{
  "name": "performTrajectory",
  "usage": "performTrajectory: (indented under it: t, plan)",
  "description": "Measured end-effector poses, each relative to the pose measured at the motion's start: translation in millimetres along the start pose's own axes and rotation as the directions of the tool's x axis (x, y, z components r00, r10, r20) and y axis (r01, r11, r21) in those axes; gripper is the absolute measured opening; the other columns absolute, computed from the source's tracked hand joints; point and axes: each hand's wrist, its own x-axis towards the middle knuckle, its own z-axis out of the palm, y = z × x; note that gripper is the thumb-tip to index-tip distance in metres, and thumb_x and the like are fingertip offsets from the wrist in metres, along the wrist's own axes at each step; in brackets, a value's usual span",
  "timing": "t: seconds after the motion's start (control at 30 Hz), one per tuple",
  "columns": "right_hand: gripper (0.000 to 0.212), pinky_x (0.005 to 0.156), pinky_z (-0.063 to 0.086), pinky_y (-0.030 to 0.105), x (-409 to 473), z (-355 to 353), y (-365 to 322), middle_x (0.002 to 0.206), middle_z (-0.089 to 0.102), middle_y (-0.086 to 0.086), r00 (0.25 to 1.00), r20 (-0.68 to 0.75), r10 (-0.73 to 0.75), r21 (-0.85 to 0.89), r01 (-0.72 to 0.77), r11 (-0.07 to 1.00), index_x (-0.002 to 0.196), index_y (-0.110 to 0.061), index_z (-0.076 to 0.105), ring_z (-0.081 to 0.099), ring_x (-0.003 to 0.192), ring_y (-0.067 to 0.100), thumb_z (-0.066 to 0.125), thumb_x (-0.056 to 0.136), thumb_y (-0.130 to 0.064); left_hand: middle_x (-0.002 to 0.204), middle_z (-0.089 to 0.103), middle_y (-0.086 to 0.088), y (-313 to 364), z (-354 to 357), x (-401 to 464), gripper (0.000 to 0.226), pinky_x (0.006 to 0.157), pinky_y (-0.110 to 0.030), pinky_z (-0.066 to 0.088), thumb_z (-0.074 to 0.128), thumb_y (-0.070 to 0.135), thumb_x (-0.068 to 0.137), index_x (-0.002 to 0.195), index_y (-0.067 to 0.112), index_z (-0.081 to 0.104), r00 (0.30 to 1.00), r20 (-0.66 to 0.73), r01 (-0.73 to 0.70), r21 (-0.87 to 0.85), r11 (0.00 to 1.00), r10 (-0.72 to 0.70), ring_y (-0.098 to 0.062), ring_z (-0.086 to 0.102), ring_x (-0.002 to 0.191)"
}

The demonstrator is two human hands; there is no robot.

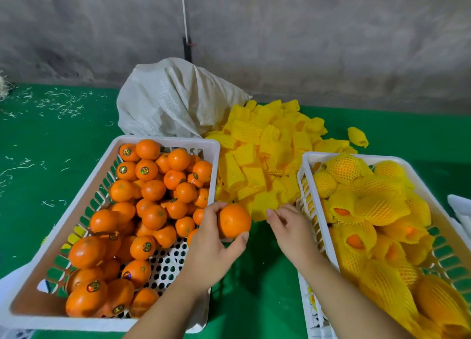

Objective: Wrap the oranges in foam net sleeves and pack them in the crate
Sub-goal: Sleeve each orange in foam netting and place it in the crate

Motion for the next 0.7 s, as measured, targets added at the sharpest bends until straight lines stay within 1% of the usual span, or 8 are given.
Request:
performTrajectory:
  t: [0.07, 0.13, 0.23, 0.3, 0.37, 0.47, 0.57, 0.7]
  plan:
    - [0.047, 0.061, 0.049, 0.047, -14, -3, -4, 0.064, 0.049, -0.005, 0.994, -0.038, 0.104, 0.134, -0.098, 0.986, 0.064, -0.027, 0.049, 0.053, 0.061, 0.02, 0.044, 0.101, -0.055, 0.124, 0.046, 0.038, 4, 1, -4, 0.065, 0.07, -0.018, 0.056, 0.071, 0.069, 0.082, 0.132, 0.06, 0.03, 1.0, -0.008, 0.001, -0.022, 1.0, -0.001, 0.002, 0.069, 0.096]
    - [0.04, 0.057, 0.044, 0.04, -22, -6, -5, 0.062, 0.046, -0.007, 0.964, -0.075, 0.254, 0.275, -0.225, 0.935, 0.07, -0.03, 0.049, 0.048, 0.058, 0.015, 0.044, 0.1, -0.056, 0.123, 0.044, 0.039, 8, 5, -11, 0.067, 0.073, -0.021, 0.058, 0.073, 0.069, 0.081, 0.132, 0.061, 0.031, 1.0, 0.0, 0.004, -0.034, 0.999, -0.004, 0.0, 0.068, 0.098]
    - [0.008, 0.069, 0.047, 0.03, -28, -7, -4, 0.093, 0.062, -0.009, 0.888, -0.02, 0.46, 0.47, -0.398, 0.788, 0.103, -0.033, 0.058, 0.063, 0.086, 0.009, 0.062, 0.099, -0.028, 0.117, 0.046, 0.041, 11, 10, -20, 0.072, 0.079, -0.036, 0.063, 0.076, 0.066, 0.08, 0.136, 0.056, 0.033, 0.999, 0.013, 0.053, -0.125, 0.991, -0.052, -0.007, 0.07, 0.097]
    - [0.041, 0.076, 0.051, 0.031, -28, -9, -2, 0.105, 0.065, 0.0, 0.884, 0.068, 0.462, 0.492, -0.433, 0.755, 0.12, -0.035, 0.057, 0.065, 0.097, 0.014, 0.066, 0.095, -0.004, 0.116, 0.049, 0.041, 9, 11, -22, 0.075, 0.082, -0.039, 0.063, 0.074, 0.066, 0.08, 0.142, 0.054, 0.032, 0.996, 0.012, 0.087, -0.167, 0.982, -0.086, -0.01, 0.071, 0.098]
    - [0.055, 0.079, 0.052, 0.034, -27, -10, -3, 0.112, 0.059, -0.005, 0.899, 0.087, 0.43, 0.415, -0.425, 0.804, 0.127, -0.04, 0.056, 0.06, 0.103, 0.013, 0.067, 0.091, 0.0, 0.119, 0.055, 0.031, 9, 8, -20, 0.076, 0.078, -0.031, 0.062, 0.072, 0.067, 0.081, 0.144, 0.051, 0.033, 0.994, 0.007, 0.109, -0.162, 0.981, -0.109, -0.01, 0.072, 0.094]
    - [0.055, 0.077, 0.055, 0.035, -28, -8, -5, 0.118, 0.058, -0.011, 0.893, 0.127, 0.431, 0.315, -0.449, 0.836, 0.125, -0.048, 0.06, 0.059, 0.105, 0.01, 0.07, 0.089, -0.009, 0.132, 0.045, 0.022, 10, 9, -19, 0.068, 0.076, -0.017, 0.056, 0.076, 0.054, 0.087, 0.141, 0.042, 0.036, 0.998, -0.008, 0.058, -0.114, 0.992, -0.059, 0.003, 0.063, 0.106]
    - [0.032, 0.068, 0.061, 0.046, -30, -4, -7, 0.086, 0.073, -0.008, 0.891, 0.162, 0.424, 0.282, -0.454, 0.845, 0.099, -0.046, 0.072, 0.07, 0.084, 0.026, 0.069, 0.085, -0.017, 0.135, 0.031, 0.022, 10, 11, -23, 0.066, 0.077, -0.013, 0.054, 0.078, 0.045, 0.088, 0.14, 0.034, 0.038, 0.997, 0.026, -0.071, 0.024, 0.997, 0.071, 0.017, 0.042, 0.119]
    - [0.016, 0.059, 0.045, 0.028, -35, 0, -7, 0.079, 0.069, -0.009, 0.898, 0.09, 0.431, 0.179, -0.44, 0.88, 0.086, -0.031, 0.065, 0.066, 0.076, 0.014, 0.074, 0.087, -0.018, 0.157, 0.019, 0.021, 11, 8, -29, 0.074, 0.08, -0.024, 0.056, 0.071, 0.062, 0.082, 0.143, 0.036, 0.037, 0.959, 0.235, -0.215, 0.235, 0.948, 0.159, 0.003, 0.048, 0.111]
